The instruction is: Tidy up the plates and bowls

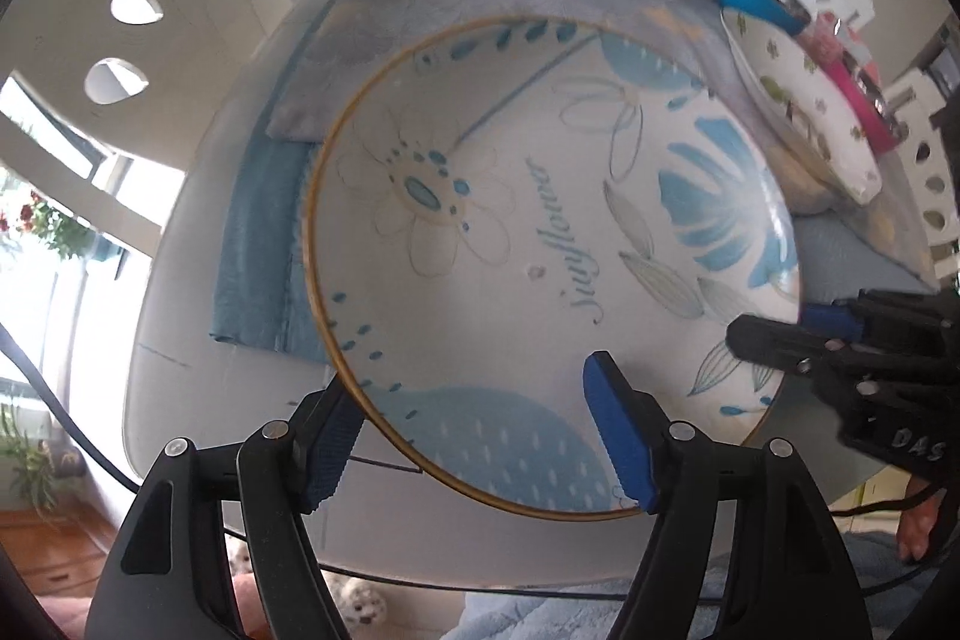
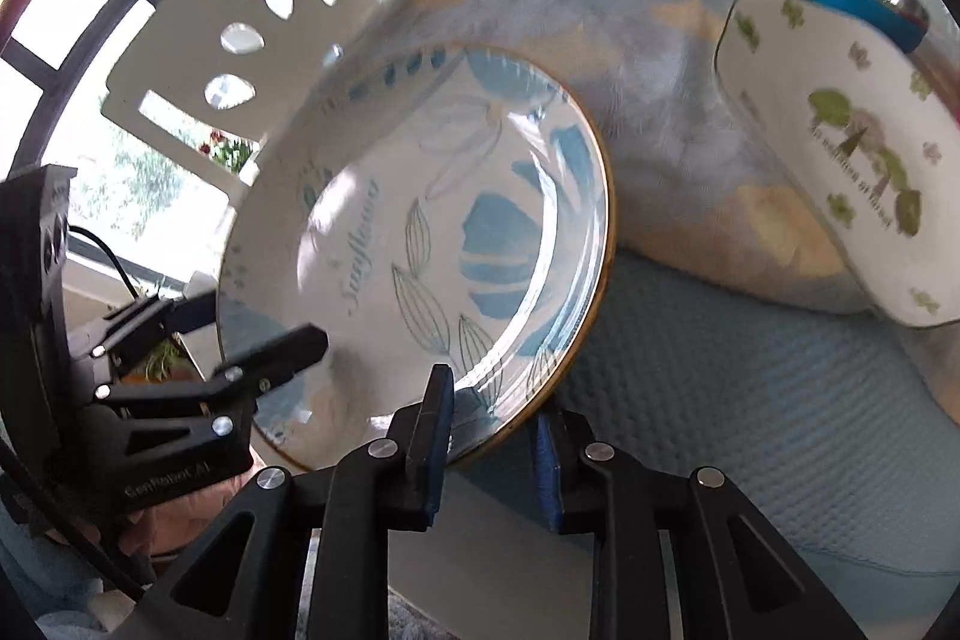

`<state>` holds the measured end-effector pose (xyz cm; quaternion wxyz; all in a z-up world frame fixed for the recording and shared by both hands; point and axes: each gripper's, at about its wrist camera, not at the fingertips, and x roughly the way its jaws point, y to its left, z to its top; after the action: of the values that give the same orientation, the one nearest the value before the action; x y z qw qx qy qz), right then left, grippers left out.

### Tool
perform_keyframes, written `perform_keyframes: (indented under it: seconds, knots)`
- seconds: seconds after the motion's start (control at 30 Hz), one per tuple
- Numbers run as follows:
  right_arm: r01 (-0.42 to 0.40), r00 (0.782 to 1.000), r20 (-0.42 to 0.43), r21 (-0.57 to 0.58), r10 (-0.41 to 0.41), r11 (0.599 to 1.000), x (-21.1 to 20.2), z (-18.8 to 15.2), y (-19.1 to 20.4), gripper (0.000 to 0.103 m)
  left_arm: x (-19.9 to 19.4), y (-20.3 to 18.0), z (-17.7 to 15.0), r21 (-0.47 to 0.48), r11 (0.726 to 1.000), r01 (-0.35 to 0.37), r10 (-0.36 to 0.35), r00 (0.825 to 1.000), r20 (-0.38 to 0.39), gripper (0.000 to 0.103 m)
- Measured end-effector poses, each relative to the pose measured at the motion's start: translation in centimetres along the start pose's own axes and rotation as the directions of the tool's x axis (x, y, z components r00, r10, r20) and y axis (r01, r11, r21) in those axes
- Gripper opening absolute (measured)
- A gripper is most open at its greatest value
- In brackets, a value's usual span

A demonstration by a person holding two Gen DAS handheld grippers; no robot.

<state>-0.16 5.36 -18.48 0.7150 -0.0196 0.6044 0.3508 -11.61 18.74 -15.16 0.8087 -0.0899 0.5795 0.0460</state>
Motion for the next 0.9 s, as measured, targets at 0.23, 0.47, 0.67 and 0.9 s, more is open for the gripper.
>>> perform_keyframes:
  seconds: [0.23, 0.47, 0.67, 0.9]
  knots:
    - [0.09, 0.982, 0.159, 0.086, -0.103, 0.992, -5.7, -0.8, -3.8, 0.057, -4.9, 1.1, 3.2, -0.097, 0.982, -0.164, 0.176, 0.977, 0.121, 0.073]
    - [0.044, 0.929, 0.321, 0.4, -0.185, 0.915, -11.7, -2.8, -11.6, 0.062, -6.9, -3.3, 10.5, -0.019, 0.986, 0.167, -0.157, 0.953, 0.258, 0.072]
    - [-0.056, 0.929, 0.314, 0.644, -0.197, 0.763, -12.9, -5.6, -18.0, 0.063, -1.3, -12.4, 15.8, 0.167, 0.946, 0.276, -0.301, 0.942, 0.146, 0.072]
    - [-0.107, 0.943, 0.295, 0.707, -0.153, 0.699, -12.6, -7.1, -20.5, 0.063, 3.5, -16.7, 17.7, 0.202, 0.971, 0.131, -0.13, 0.991, -0.017, 0.069]
